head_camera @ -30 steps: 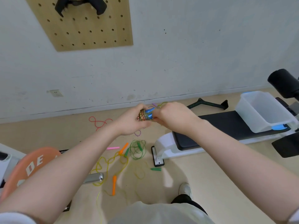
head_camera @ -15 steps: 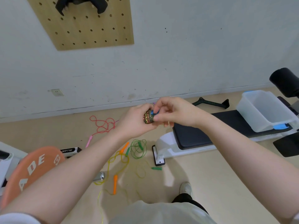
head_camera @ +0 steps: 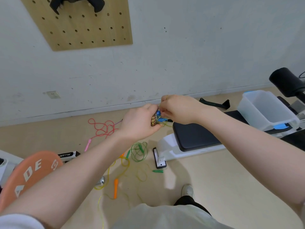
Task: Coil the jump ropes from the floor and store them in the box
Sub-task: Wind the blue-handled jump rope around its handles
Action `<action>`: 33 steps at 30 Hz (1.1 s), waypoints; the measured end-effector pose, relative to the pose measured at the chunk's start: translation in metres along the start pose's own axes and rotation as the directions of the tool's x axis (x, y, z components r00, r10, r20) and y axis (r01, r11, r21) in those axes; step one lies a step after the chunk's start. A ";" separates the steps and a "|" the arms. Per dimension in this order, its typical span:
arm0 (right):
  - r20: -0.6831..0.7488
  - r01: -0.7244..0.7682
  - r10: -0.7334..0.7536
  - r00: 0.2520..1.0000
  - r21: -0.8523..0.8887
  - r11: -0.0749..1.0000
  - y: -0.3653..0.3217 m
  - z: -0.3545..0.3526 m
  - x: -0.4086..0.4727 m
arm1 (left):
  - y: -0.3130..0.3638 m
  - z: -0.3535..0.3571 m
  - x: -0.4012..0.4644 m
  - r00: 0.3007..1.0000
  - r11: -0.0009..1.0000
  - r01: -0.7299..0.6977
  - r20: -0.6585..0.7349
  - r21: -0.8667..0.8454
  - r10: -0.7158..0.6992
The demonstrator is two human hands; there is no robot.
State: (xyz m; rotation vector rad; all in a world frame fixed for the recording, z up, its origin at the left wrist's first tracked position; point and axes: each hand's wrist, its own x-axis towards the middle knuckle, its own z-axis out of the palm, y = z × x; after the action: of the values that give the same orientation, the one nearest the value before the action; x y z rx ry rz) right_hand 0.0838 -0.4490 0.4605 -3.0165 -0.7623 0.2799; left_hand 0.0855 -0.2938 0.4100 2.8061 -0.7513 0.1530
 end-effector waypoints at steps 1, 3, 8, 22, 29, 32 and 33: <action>0.025 -0.014 0.013 1.000 0.022 1.000 -0.001 0.000 0.003 | 0.001 0.000 0.001 1.000 0.998 -0.001 0.006 0.068 0.001; 0.030 -0.024 0.023 0.999 0.042 0.999 -0.002 0.001 0.008 | 0.002 0.000 0.000 1.000 0.988 -0.005 0.021 0.152 0.002; -0.054 -0.041 0.041 0.998 0.004 0.999 -0.012 0.014 0.005 | -0.012 -0.001 -0.005 0.996 0.996 0.084 0.035 0.016 -0.084; 0.090 -0.096 0.048 0.995 0.670 0.736 -0.008 0.038 0.011 | -0.014 0.003 -0.008 0.982 0.996 0.086 0.171 -0.019 -0.081; -0.012 -0.033 0.043 0.999 0.448 0.894 -0.007 0.037 0.011 | -0.016 0.008 -0.012 0.963 0.977 0.061 0.268 -0.206 -0.003; -0.022 -0.091 0.095 0.995 0.144 0.985 -0.016 0.042 0.007 | -0.019 0.011 -0.017 0.963 0.981 0.044 0.269 -0.190 0.009; -0.057 -0.090 0.091 0.994 0.027 0.996 -0.020 0.045 0.005 | -0.019 0.012 -0.018 0.962 0.982 0.048 0.272 -0.181 0.003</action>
State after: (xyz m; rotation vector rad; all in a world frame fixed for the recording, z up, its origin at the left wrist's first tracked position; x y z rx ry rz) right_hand 0.0709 -0.4306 0.4165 -3.0257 -0.6147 0.2006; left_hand 0.0798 -0.2723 0.3919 2.6836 -0.7471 -0.2979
